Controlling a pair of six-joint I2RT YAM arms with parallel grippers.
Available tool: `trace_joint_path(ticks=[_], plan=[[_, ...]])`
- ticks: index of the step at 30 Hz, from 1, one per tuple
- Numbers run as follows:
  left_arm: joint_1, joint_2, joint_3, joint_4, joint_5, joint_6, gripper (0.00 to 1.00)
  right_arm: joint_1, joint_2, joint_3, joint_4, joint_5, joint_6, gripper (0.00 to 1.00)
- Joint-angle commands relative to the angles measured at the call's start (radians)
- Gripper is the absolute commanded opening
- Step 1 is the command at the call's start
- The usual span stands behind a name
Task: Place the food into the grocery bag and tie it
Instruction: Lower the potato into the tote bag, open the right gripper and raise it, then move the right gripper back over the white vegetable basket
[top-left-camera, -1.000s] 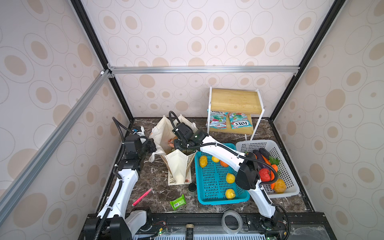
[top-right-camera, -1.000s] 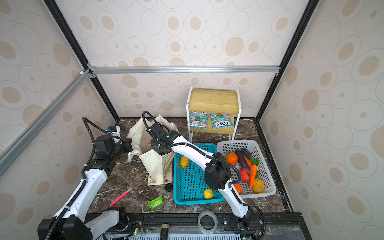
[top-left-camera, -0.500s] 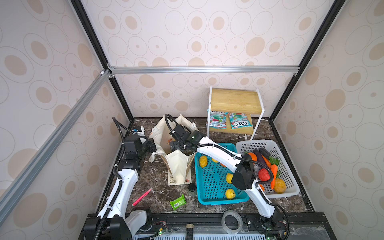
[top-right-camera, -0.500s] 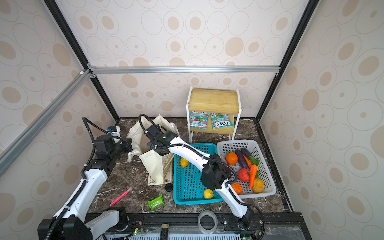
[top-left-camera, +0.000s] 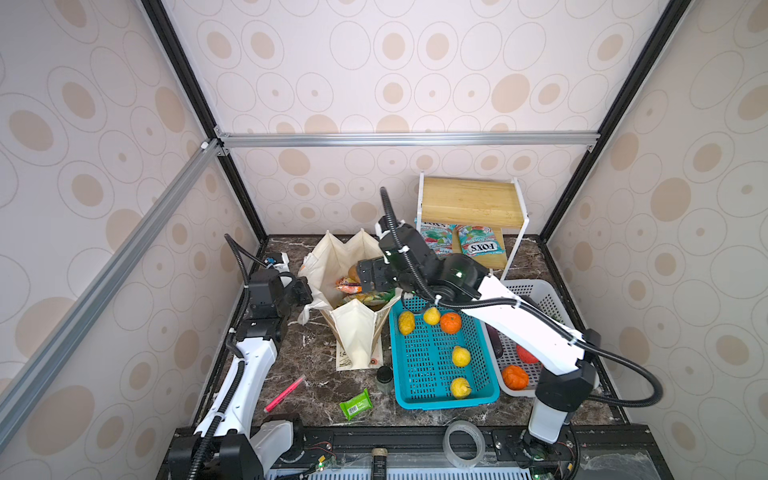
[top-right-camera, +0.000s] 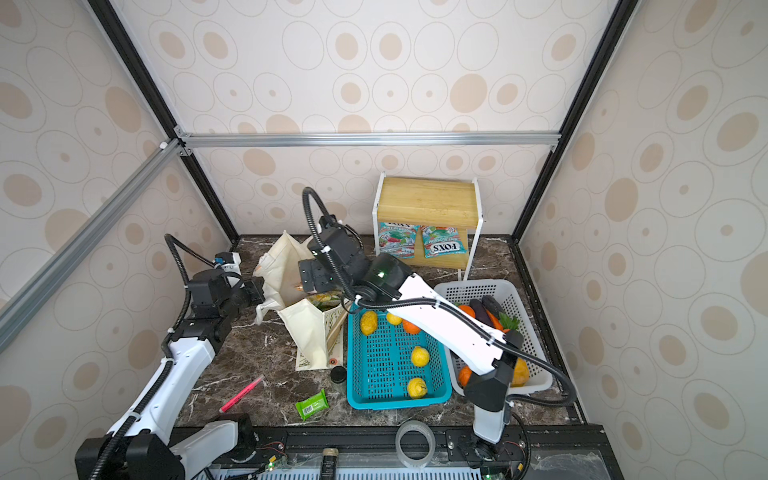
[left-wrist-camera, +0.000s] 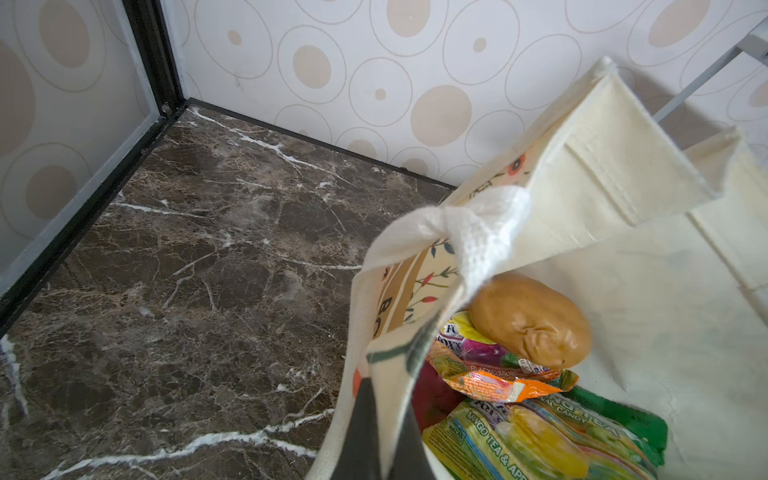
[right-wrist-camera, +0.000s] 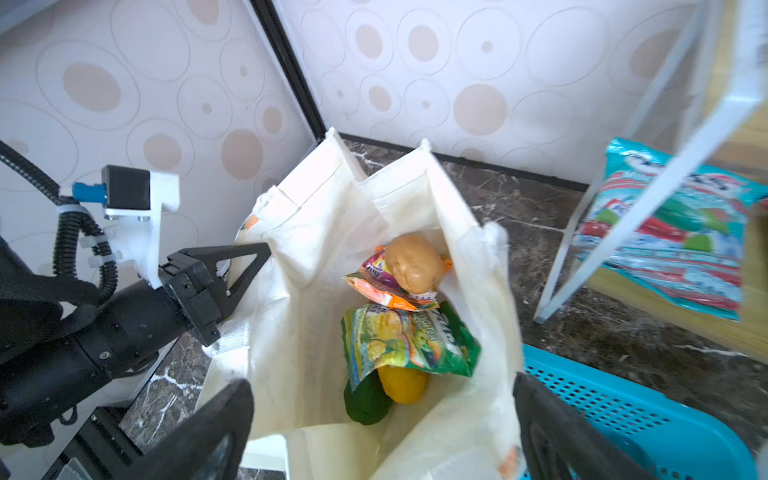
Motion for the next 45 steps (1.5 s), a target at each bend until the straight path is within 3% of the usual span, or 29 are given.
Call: trace_joint_path(ticks=[1, 3, 7, 11, 14, 18, 22, 29, 31, 36, 39, 41, 45], plan=[[0.005, 0.002, 0.04, 0.006, 0.0, 0.012, 0.0, -0.002, -0.06, -0.092, -0.032, 0.18, -0.012, 1.0], [0.005, 0.002, 0.04, 0.007, 0.001, 0.012, 0.0, -0.002, -0.129, -0.166, -0.051, 0.248, -0.022, 1.0], [0.005, 0.002, 0.04, 0.007, 0.004, 0.01, 0.0, -0.006, -0.263, -0.357, -0.042, 0.228, -0.122, 1.0], [0.006, 0.002, 0.039, 0.006, -0.003, 0.011, 0.0, -0.048, -0.453, -0.614, 0.023, 0.246, -0.085, 1.0], [0.006, 0.007, 0.04, 0.005, -0.004, 0.012, 0.0, -0.153, -0.571, -0.749, 0.012, 0.256, 0.043, 1.0], [0.006, 0.012, 0.04, 0.006, 0.001, 0.011, 0.0, -0.4, -0.652, -0.844, -0.05, 0.14, 0.142, 1.0], [0.005, 0.016, 0.042, 0.003, 0.003, 0.012, 0.0, -0.618, -0.676, -0.928, -0.057, 0.016, 0.187, 1.0], [0.006, 0.015, 0.04, 0.005, 0.0, 0.014, 0.0, -0.773, -0.615, -1.059, 0.011, -0.035, 0.184, 0.95], [0.006, 0.015, 0.041, 0.004, 0.002, 0.014, 0.0, -0.791, -0.594, -1.092, 0.047, -0.034, 0.165, 0.87], [0.006, 0.013, 0.042, 0.004, 0.002, 0.014, 0.0, -0.791, -0.557, -1.137, 0.093, -0.083, 0.144, 0.84], [0.005, 0.015, 0.041, 0.004, 0.008, 0.014, 0.0, -0.791, -0.542, -1.151, 0.096, -0.106, 0.133, 0.75], [0.006, 0.016, 0.041, 0.005, 0.008, 0.011, 0.0, -0.798, -0.543, -1.175, 0.122, -0.16, 0.129, 0.73], [0.005, 0.015, 0.042, 0.003, 0.003, 0.014, 0.0, -0.877, -0.534, -1.24, 0.195, -0.399, 0.134, 0.72]])
